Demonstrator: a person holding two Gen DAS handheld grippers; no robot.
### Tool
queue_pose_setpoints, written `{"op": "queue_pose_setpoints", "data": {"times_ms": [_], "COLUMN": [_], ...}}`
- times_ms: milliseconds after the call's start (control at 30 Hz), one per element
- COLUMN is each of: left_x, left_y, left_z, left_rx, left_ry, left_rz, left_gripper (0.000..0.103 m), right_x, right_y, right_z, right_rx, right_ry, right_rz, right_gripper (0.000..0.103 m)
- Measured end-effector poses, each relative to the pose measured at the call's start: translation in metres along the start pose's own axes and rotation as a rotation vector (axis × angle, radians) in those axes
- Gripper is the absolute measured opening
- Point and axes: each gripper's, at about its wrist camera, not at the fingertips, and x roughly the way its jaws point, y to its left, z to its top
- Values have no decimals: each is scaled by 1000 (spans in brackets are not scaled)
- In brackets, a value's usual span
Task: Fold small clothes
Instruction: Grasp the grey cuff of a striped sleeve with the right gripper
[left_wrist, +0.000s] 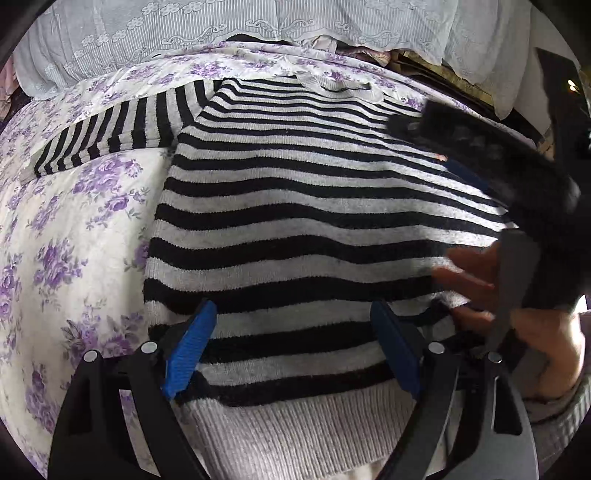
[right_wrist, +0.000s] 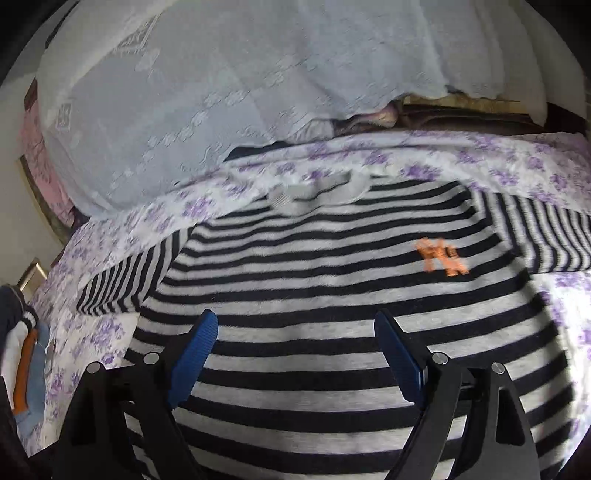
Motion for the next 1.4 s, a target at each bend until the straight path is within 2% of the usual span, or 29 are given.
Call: {"op": "queue_pose_setpoints", "data": {"times_ms": [100, 200, 300, 333, 400, 467, 500, 567, 600, 633, 667, 733, 800, 900, 1000, 1100, 1133, 1200, 1267, 1333, 1367, 1400], "left_x": [3, -2, -18, -23, -29, -29, -24, -5, 15, 31, 32, 24, 13, -7, -16, -11, -9, -1, 8, 15, 19, 23], "left_y": [-2, -8, -13, -13, -10, -10, -15, -31, -41, -49, -52, -57, -58, -66, -81, -101, -105, -116, -127, -135, -140, -146], "left_z": [0, -1, -4, -4, 0, 6, 9, 10, 7, 3, 1, 6, 14, 23, 28, 35, 35, 39, 47, 55, 60, 66], "left_rx": [-1, 13, 37, 39, 20, -6, -3, 45, 101, 145, 152, 154, 159, 186, 225, 273, 284, 309, 313, 308, 307, 309], "left_ry": [-5, -13, -41, -55, -75, -77, -64, -13, 39, 71, 42, 45, 38, -11, -41, -43, -43, -45, -41, -42, -46, -54], "left_rz": [6, 7, 6, 9, 12, -4, 4, 44, 62, 110, 136, 138, 119, 143, 143, 145, 146, 147, 133, 117, 111, 107], "left_gripper": [83, 83, 84, 87, 90, 90, 90, 91, 92, 98, 99, 98, 98, 98, 98, 98, 98, 98, 98, 98, 98, 97], "right_x": [5, 1, -35, -49, -79, -102, -109, -114, -112, -113, -122, -131, -131, -131, -137, -140, -139, -136, -133, -122, -114, -103], "right_y": [4, -9, -50, -69, -120, -172, -196, -240, -256, -270, -279, -302, -336, -376, -403, -434, -442, -459, -467, -468, -466, -465], "right_z": [-8, -7, -15, -17, -20, -26, -33, -56, -69, -79, -81, -75, -67, -53, -34, -21, -19, -17, -19, -17, -14, -12], "right_rx": [-41, -48, -78, -79, -47, 58, 128, 286, 351, 400, 421, 548, 750, 943, 951, 935, 937, 948, 976, 976, 954, 944], "right_ry": [11, 122, 186, 178, 138, 120, 126, 154, 178, 153, 86, 51, 14, -62, -143, -183, -191, -185, -207, -172, -146, -124], "right_rz": [-2, 54, 129, 112, -17, -87, -87, -91, -93, -33, 16, 16, 139, 197, 129, 1, -9, -6, 42, 44, 55, 58], "right_gripper": [87, 86, 84, 84, 84, 86, 92, 95, 95, 95, 95, 96, 98, 99, 99, 99, 99, 99, 99, 98, 91, 80]}}
